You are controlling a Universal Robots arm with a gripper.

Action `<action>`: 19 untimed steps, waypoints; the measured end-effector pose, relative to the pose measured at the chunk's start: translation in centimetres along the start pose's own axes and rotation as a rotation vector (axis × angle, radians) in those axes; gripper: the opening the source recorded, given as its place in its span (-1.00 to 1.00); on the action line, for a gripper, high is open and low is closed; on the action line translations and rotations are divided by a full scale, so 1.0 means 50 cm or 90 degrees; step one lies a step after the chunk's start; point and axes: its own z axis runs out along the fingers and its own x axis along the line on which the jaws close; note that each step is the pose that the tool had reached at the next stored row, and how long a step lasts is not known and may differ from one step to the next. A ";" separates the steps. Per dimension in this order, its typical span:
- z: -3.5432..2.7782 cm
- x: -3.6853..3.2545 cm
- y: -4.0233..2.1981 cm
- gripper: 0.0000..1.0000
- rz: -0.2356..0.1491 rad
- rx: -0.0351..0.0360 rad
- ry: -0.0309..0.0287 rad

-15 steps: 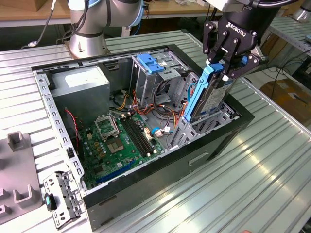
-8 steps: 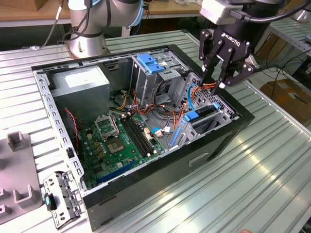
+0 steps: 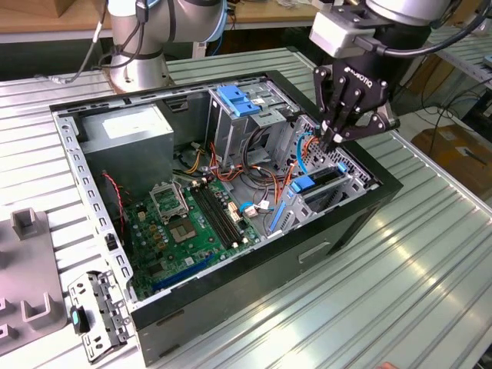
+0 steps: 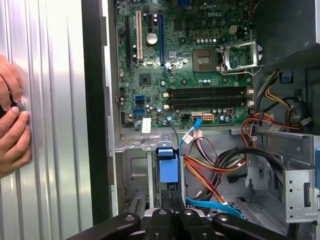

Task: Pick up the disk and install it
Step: 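Insert the disk into the insertion slot, then insert the first disk wire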

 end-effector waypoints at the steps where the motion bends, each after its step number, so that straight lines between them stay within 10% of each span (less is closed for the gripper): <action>1: 0.004 0.000 0.000 -0.76 0.000 0.0000 0.0001; 13: 0.061 0.003 0.000 -0.79 0.000 0.0000 0.0002; 19: 0.062 0.003 0.000 -0.79 0.000 0.0000 0.0000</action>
